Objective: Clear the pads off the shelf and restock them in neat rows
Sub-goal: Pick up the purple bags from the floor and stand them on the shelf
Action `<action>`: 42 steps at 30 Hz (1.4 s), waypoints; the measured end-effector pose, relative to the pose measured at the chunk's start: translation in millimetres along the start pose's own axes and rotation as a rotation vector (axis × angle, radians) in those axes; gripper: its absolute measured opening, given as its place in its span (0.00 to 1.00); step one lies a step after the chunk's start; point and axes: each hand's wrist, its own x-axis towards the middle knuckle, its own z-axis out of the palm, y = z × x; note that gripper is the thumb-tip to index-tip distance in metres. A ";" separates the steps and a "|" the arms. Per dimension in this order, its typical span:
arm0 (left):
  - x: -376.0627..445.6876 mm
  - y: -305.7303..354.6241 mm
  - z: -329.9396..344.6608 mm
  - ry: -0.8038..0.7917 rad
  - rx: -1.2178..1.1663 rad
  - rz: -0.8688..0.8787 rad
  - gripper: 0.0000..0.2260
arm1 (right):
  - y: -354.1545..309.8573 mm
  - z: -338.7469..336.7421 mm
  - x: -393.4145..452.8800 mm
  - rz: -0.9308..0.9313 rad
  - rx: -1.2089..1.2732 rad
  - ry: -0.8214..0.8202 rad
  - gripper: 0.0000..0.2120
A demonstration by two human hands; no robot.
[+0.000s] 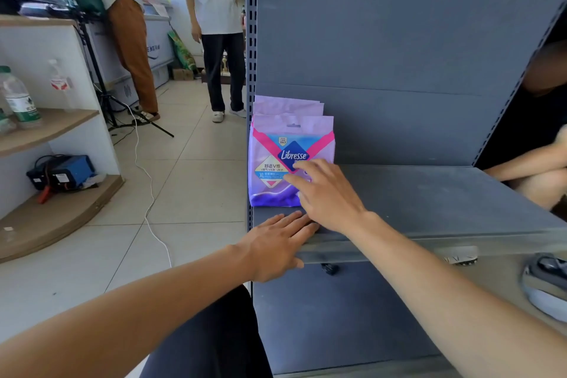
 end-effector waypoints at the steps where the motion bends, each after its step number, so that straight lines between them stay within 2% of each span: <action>1: -0.2 0.1 -0.2 0.016 -0.002 0.008 0.35 | -5.3 1.2 2.5 0.000 -0.010 -0.060 0.20; 8: 0.1 0.2 -1.3 0.040 -0.011 0.012 0.33 | -18.7 -6.7 10.5 0.088 -0.007 -0.254 0.24; 12: -1.6 1.2 -7.3 -0.026 -0.033 -0.019 0.33 | -16.0 -24.5 -3.7 0.109 0.030 -0.356 0.23; 15: 2.5 6.1 -19.7 -0.051 -0.048 -0.090 0.30 | -3.0 -42.7 -30.9 0.151 0.055 -0.429 0.21; 18: 13.7 24.8 -35.1 -0.003 -0.102 -0.179 0.27 | 12.1 -64.5 -70.5 0.267 0.015 -0.485 0.18; 20: 24.5 43.8 -44.2 0.009 -0.124 -0.171 0.28 | 20.1 -82.0 -99.6 0.382 -0.005 -0.546 0.17; 26: 70.3 117.5 -55.7 -0.048 -0.080 0.045 0.26 | 42.5 -142.7 -186.8 0.704 -0.068 -0.761 0.16; 28: 83.7 148.6 -55.6 -0.087 -0.051 0.104 0.25 | 46.9 -159.0 -215.1 0.798 -0.072 -0.768 0.14; 32: 106.3 220.2 -49.7 -0.194 -0.007 0.238 0.26 | 46.6 -196.8 -278.1 1.002 -0.085 -0.806 0.17; 39: 127.2 321.3 -21.9 -0.257 -0.035 0.460 0.21 | 32.1 -246.9 -387.7 1.309 -0.135 -0.872 0.22; 42: 141.3 351.3 -8.1 -0.270 -0.040 0.529 0.25 | 28.2 -257.0 -428.4 1.409 -0.128 -0.863 0.22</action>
